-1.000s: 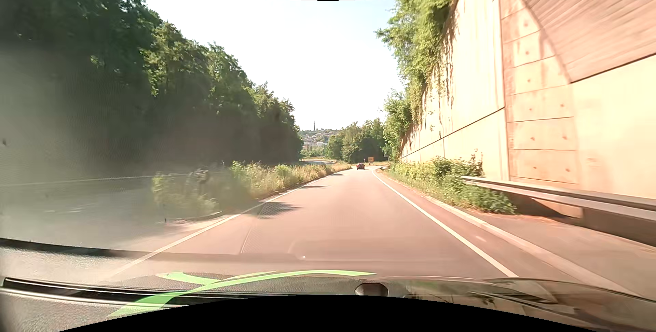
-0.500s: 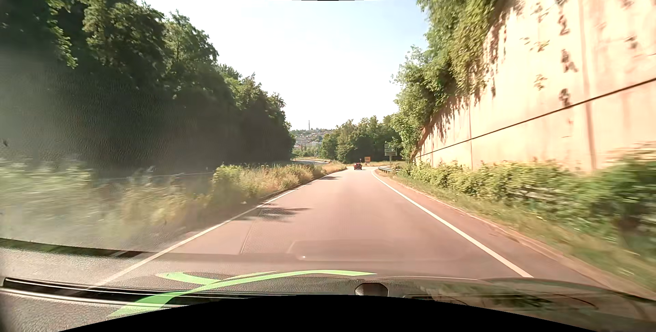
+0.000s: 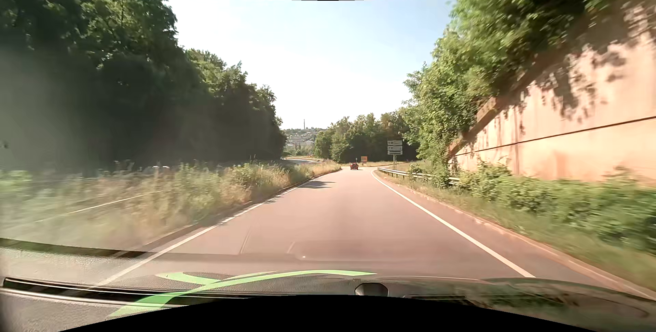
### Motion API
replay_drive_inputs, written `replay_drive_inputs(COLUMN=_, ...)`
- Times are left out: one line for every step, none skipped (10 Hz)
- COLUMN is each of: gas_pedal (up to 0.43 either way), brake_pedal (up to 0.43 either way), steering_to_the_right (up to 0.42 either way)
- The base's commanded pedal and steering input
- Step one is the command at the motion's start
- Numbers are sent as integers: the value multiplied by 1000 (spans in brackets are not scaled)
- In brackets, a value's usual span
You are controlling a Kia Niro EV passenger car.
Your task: Follow the waypoints while adhering to traffic rules and regulations
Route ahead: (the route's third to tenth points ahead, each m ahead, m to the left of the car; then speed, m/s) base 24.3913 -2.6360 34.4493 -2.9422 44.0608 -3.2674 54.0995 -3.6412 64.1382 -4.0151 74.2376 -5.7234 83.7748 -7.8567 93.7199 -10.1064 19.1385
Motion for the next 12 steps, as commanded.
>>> replay_drive_inputs(gas_pedal=0, brake_pedal=0, steering_to_the_right=7)
replay_drive_inputs(gas_pedal=0, brake_pedal=0, steering_to_the_right=7)
replay_drive_inputs(gas_pedal=0, brake_pedal=0, steering_to_the_right=6)
replay_drive_inputs(gas_pedal=0, brake_pedal=0, steering_to_the_right=5)
replay_drive_inputs(gas_pedal=0, brake_pedal=0, steering_to_the_right=5)
replay_drive_inputs(gas_pedal=0, brake_pedal=0, steering_to_the_right=5)
replay_drive_inputs(gas_pedal=0, brake_pedal=0, steering_to_the_right=4)
replay_drive_inputs(gas_pedal=0, brake_pedal=0, steering_to_the_right=4)
replay_drive_inputs(gas_pedal=8, brake_pedal=0, steering_to_the_right=4)
replay_drive_inputs(gas_pedal=20, brake_pedal=0, steering_to_the_right=5)
replay_drive_inputs(gas_pedal=20, brake_pedal=0, steering_to_the_right=5)
replay_drive_inputs(gas_pedal=20, brake_pedal=0, steering_to_the_right=5)
